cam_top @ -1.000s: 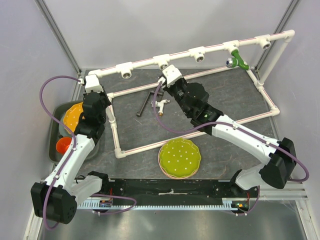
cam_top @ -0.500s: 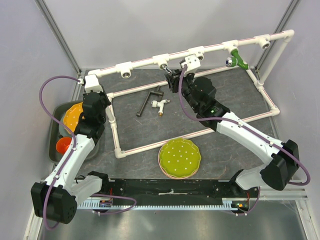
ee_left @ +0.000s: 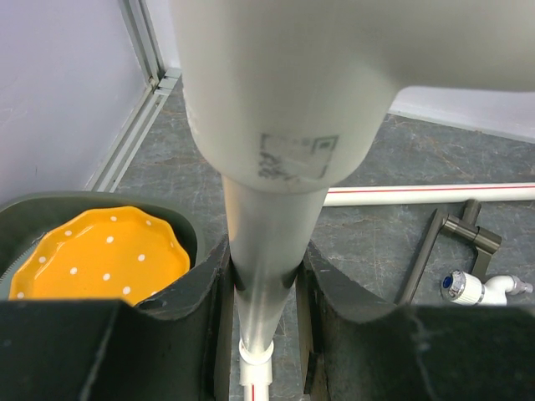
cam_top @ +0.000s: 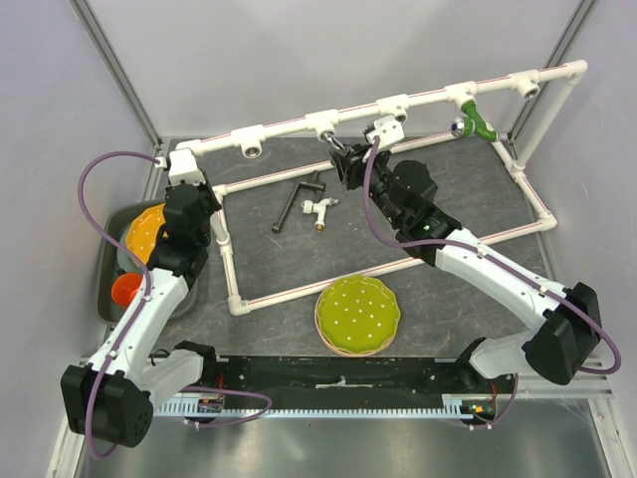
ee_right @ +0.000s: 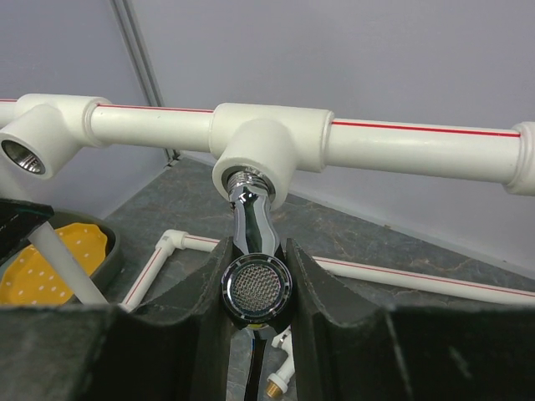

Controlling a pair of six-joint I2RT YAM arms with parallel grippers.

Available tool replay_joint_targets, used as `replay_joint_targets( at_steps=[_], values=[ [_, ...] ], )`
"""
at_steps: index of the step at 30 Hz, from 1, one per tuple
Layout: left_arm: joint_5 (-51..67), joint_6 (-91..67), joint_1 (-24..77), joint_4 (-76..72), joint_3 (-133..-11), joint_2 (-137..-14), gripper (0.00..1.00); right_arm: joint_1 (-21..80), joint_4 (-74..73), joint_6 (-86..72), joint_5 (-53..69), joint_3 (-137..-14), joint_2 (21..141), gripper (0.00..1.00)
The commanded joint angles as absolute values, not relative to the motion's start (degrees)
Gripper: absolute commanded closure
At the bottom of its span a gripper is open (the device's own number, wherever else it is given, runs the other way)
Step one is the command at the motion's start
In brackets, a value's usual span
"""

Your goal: Install the water faucets

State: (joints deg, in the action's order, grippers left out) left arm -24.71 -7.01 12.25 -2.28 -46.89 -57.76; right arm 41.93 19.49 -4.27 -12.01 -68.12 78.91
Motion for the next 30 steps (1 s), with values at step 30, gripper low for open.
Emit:
replay_joint_targets(
  at_steps=[30],
  values=[
    [-23.20, -12.83, 12.39, -1.93, -48.52, -56.25, 0.98, 53.17, 27.51, 28.12, -41.40, -77.96, 86.75, 1.00]
  ],
)
